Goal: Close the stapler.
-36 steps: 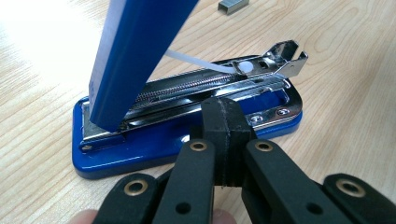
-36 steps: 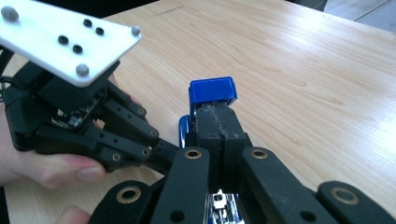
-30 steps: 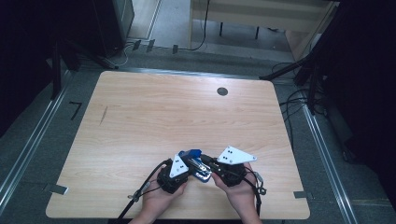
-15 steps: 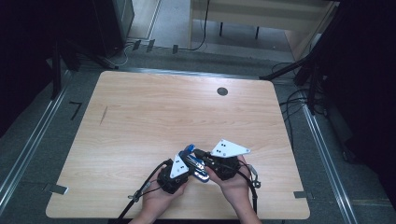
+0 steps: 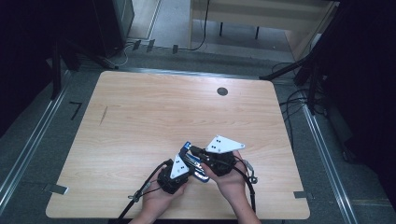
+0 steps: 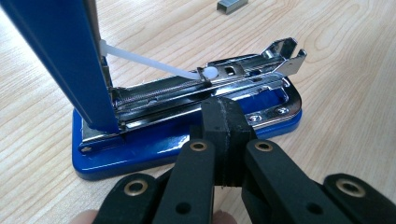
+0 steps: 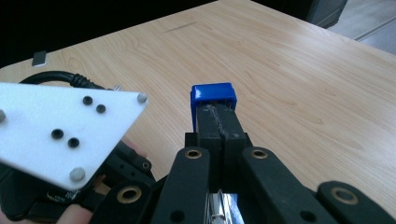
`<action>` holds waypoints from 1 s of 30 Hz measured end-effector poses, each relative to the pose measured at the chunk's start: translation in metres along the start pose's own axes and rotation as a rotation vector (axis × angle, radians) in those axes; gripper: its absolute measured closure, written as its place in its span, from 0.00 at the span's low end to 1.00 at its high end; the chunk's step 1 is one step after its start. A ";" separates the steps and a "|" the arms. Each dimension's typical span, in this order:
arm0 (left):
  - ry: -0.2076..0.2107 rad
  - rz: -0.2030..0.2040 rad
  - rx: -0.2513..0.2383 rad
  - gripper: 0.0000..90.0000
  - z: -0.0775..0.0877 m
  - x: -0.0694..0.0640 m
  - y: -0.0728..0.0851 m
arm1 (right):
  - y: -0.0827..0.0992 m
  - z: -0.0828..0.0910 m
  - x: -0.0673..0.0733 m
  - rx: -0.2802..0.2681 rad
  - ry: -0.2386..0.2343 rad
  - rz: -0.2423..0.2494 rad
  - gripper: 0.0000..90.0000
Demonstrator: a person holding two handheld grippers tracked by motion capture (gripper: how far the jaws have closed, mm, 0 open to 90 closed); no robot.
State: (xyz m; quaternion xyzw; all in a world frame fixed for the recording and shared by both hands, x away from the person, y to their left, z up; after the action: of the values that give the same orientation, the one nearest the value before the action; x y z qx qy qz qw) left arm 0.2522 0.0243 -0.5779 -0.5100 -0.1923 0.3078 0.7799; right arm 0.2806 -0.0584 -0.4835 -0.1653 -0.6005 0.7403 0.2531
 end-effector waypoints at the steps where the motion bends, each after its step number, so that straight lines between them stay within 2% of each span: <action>1: 0.000 -0.001 0.001 1.00 0.000 0.000 0.000 | -0.001 -0.002 0.000 -0.003 -0.006 -0.003 1.00; 30: 0.000 -0.006 -0.002 1.00 0.000 0.000 0.000 | -0.012 -0.040 0.000 0.006 -0.058 -0.003 1.00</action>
State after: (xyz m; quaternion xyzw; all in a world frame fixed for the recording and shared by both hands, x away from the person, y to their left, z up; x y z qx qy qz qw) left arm 0.2521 0.0238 -0.5779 -0.5103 -0.1942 0.3052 0.7802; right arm 0.3048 -0.0239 -0.4810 -0.1422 -0.6056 0.7462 0.2370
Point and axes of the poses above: each handheld gripper's, and its own axes: z roughly backward along the jaws, y roughly out of its underside, x roughly to its left, the point moved 7 cm from there along -z, roughly forward along the jaws, and after that the axes turned 14 degrees about -x, right-handed, at the moved point
